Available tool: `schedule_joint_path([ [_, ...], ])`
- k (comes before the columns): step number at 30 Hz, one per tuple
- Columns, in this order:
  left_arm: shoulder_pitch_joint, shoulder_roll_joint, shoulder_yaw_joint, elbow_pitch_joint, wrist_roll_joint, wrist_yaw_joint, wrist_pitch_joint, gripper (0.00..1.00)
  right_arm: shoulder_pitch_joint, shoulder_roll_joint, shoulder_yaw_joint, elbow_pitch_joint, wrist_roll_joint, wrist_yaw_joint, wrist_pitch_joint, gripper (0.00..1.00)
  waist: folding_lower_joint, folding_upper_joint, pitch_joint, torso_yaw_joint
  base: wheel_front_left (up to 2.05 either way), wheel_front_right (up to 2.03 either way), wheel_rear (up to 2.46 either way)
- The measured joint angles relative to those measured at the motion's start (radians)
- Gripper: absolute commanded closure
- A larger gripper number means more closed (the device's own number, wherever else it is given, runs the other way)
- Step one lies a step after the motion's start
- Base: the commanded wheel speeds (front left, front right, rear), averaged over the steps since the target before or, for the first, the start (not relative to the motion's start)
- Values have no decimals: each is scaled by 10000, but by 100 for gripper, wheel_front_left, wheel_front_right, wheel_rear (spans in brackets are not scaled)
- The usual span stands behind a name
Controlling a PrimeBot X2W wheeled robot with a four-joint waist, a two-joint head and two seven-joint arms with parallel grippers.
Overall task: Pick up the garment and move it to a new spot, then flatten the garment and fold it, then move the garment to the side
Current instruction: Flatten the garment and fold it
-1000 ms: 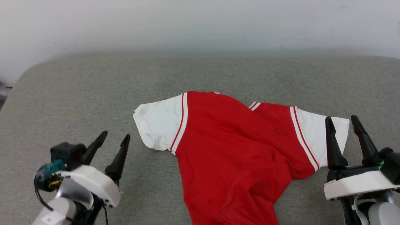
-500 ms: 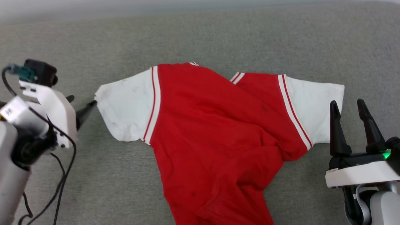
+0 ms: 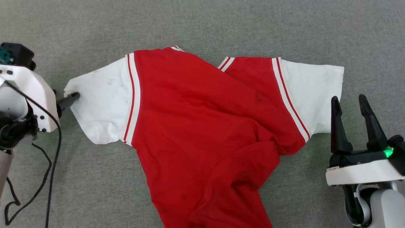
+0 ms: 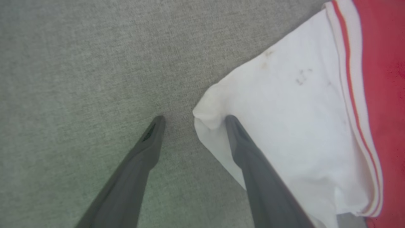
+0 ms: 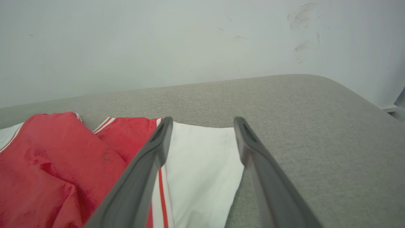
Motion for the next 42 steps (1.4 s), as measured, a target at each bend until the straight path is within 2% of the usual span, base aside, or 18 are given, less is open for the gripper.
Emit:
schedule_joint_path([
  [3, -45, -17, -36, 255, -17, -15, -161, 0, -12, 13, -19, 15, -17, 0, -27, 0, -1, 1, 122, -53, 0, 0, 0],
  [4, -70, -31, -63, 313, -84, -35, -153, 19, -23, 17, -23, 21, -17, 0, -44, 0, -1, 0, 160, -62, 0, 0, 0],
  [5, -106, -35, -86, 353, -136, -38, -132, 81, -41, 19, -31, 31, -23, 0, -50, 0, -1, 0, 188, -69, 0, 0, 0],
  [6, -132, -46, -117, 374, -180, -40, -130, 100, -74, 25, -33, 42, -52, 0, -54, 0, -1, 0, 208, -73, 0, 0, 0],
  [10, -168, -130, -244, 500, -351, -86, -267, 100, -124, 36, -58, 111, -88, 0, -67, 0, -1, 0, 181, -57, 0, 0, 0],
  [16, 118, -128, -291, 550, -265, -98, -1241, 100, -134, -12, -148, 203, -217, 0, 132, 0, -1, 0, -216, 45, 0, 0, 0],
  [21, 649, 347, -215, 184, -199, -102, -2056, 100, -100, -380, -171, 224, -226, 0, 729, 0, -1, 0, -752, 233, 0, 0, 0],
  [24, 1038, 433, -104, -443, -453, -102, -2531, 100, -90, -721, -165, 240, -217, 0, 1346, 0, -2, 0, -1076, 410, 0, 0, 0],
  [30, 2104, 771, -92, -2052, -610, -63, -2867, 100, -193, -1829, 123, 263, -31, 2, 3824, 0, -2, 0, -1501, 975, 0, 0, 0],
  [42, 3785, 978, -146, -5363, -510, 761, -3196, 100, -2032, -3883, 73, 546, 1206, 2, 10013, 0, -2, 1, -1292, 1923, 0, 0, 0],
])
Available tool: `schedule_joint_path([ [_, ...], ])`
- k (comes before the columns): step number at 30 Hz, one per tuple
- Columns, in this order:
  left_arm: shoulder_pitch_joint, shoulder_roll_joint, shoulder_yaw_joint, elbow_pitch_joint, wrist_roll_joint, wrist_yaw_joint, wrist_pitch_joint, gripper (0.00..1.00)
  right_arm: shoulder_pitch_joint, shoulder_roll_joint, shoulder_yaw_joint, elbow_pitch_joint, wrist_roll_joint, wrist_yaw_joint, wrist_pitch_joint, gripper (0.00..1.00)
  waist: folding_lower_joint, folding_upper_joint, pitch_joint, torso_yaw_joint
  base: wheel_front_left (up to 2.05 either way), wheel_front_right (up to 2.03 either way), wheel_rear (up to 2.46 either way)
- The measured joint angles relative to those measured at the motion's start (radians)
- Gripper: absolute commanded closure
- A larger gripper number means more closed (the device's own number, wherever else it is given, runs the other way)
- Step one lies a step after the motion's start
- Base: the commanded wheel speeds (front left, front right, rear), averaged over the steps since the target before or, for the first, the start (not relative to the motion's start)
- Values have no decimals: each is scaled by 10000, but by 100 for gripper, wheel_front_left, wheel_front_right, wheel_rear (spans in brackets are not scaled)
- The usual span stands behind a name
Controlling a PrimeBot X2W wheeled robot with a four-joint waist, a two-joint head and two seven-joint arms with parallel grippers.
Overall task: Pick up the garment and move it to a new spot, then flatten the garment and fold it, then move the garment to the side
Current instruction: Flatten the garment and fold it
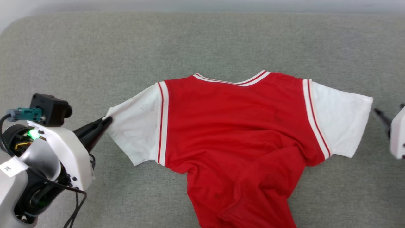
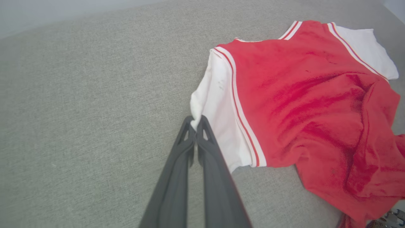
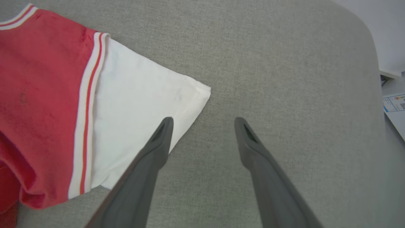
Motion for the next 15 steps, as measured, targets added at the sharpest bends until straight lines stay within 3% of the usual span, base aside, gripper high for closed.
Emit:
schedule_joint_path([
  [3, 50, 0, -40, -594, 81, 117, 12, 100, -555, -594, 207, 102, -21, 2, 1170, 0, 0, 0, 236, 178, 0, 0, 0],
  [6, 53, -2, -52, -993, 178, 182, 10, 100, -1096, -878, 247, 274, -29, 0, 1659, 0, 0, 0, 554, 331, 0, 0, 0],
  [15, -265, -169, -313, -1448, 437, 180, 44, 100, -1608, -1116, 1051, 1615, 73, -6, 1950, 0, 0, 0, 1321, 1014, 0, 0, 0],
])
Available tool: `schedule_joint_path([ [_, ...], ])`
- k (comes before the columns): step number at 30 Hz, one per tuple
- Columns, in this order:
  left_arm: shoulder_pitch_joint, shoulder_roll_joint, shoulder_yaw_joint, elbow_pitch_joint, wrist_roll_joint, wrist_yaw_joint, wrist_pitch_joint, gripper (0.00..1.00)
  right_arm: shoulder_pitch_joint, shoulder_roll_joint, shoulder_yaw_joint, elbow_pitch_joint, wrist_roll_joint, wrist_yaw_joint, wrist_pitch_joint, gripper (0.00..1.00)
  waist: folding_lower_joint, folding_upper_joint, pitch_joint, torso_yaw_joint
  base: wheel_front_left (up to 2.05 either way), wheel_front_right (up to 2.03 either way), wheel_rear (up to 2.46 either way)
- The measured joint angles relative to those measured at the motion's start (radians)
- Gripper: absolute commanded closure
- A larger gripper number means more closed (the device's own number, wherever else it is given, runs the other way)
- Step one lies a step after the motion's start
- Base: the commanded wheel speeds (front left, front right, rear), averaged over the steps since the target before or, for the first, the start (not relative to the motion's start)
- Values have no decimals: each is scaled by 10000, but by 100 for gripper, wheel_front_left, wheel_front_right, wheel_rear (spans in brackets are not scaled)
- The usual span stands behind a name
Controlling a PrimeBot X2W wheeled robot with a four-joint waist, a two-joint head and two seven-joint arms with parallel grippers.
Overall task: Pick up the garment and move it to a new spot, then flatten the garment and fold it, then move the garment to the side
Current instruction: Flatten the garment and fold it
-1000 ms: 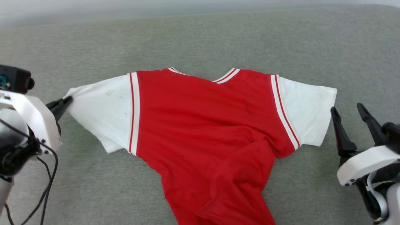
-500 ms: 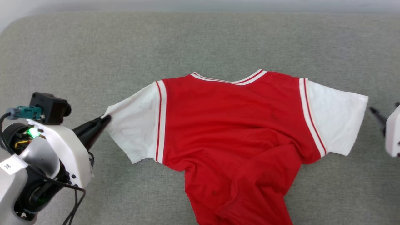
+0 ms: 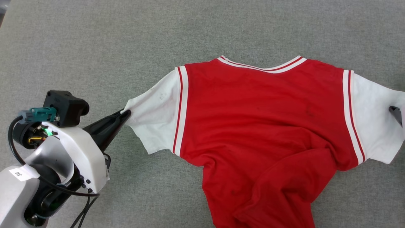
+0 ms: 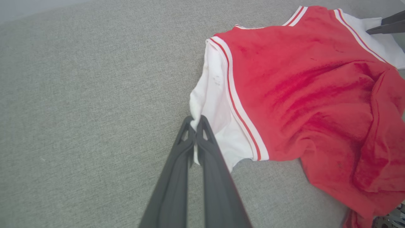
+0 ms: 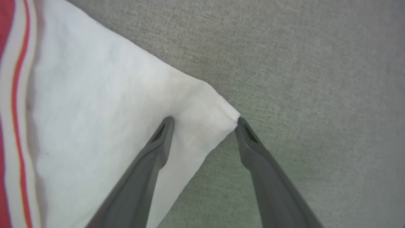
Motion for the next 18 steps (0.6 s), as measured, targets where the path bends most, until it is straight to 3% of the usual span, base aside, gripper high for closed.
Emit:
schedule_joint_path([
  [1, -2, -8, -2, 0, 2, 0, 0, 100, 26, -13, 79, 92, 35, -6, 0, 0, 0, 0, 7, 17, 0, 0, 0],
  [3, -4, -17, -8, 17, 4, 0, -4, 100, 43, -40, 244, 165, 81, -17, -10, 61, 0, 0, 13, 33, 0, 0, 0],
  [4, -4, -19, -8, 31, 4, 0, -15, 100, 54, -54, 303, 201, 113, -15, -63, 100, 0, 0, 10, 37, 0, 0, 0],
  [18, 230, -113, 408, 675, 94, 295, -943, 100, -322, -44, 167, 790, 42, 8, -2938, 100, 0, 0, -1062, -252, 0, 0, 0],
])
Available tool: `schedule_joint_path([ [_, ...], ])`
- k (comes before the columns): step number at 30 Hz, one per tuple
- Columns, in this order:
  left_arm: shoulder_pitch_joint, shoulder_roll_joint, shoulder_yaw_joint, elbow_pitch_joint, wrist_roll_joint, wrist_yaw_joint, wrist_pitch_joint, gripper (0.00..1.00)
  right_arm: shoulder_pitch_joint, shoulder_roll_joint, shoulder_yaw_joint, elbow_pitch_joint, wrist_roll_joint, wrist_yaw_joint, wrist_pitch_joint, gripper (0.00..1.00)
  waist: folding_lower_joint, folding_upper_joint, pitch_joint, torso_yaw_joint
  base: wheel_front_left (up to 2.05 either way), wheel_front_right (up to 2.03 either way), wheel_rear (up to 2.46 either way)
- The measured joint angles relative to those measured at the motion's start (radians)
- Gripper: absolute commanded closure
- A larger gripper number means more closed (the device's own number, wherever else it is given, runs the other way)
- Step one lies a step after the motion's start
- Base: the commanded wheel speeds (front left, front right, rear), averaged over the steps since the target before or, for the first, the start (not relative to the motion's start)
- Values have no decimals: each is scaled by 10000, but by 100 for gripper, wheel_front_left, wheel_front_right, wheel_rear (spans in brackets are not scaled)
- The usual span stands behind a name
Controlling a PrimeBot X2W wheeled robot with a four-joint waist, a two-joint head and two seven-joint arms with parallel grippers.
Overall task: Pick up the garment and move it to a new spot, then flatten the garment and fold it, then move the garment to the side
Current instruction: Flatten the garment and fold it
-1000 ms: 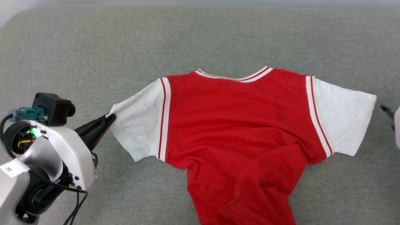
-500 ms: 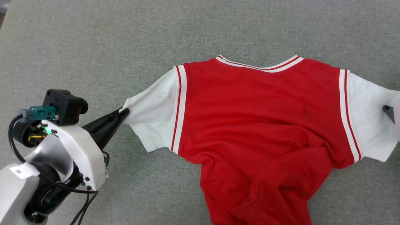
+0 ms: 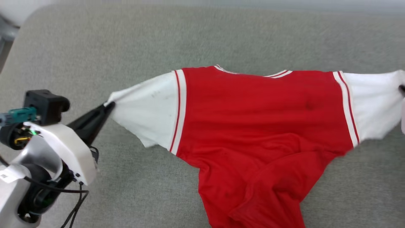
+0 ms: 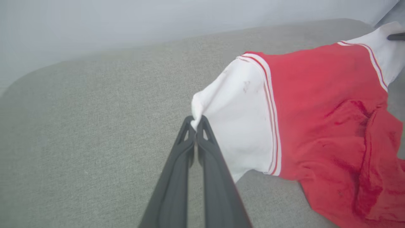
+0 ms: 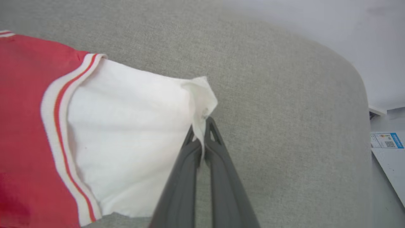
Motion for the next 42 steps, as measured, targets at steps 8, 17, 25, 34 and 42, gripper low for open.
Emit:
schedule_joint_path([
  [8, 298, 307, 786, -102, 222, 408, -895, 100, -356, -38, -309, -339, 136, 2, -892, 100, 0, 0, -1222, -322, 0, 0, 0],
  [17, 360, 871, 2008, -606, 516, 897, -1756, 100, -932, -12, -694, -1298, 397, 2, -1417, 100, -1, 1, -2299, -666, 0, 0, 0],
  [25, 173, 1423, 3277, -1360, 625, 1329, -2293, 100, -1569, 495, -1425, -2508, 560, 4, -1469, 100, -2, 1, -2753, -1020, 0, 0, 0],
  [34, -512, 1837, 3687, -1287, 307, 1181, -2109, 100, -2429, 617, -1544, -2853, 230, 4, -1183, 100, 0, 0, -2133, -1139, 0, 0, 0],
  [42, -3541, 2238, 3173, 585, -50, -25, -1657, 100, -4842, 639, -1283, -1779, -385, 6, -1400, 100, 1, 0, -351, -1124, 0, 0, 0],
])
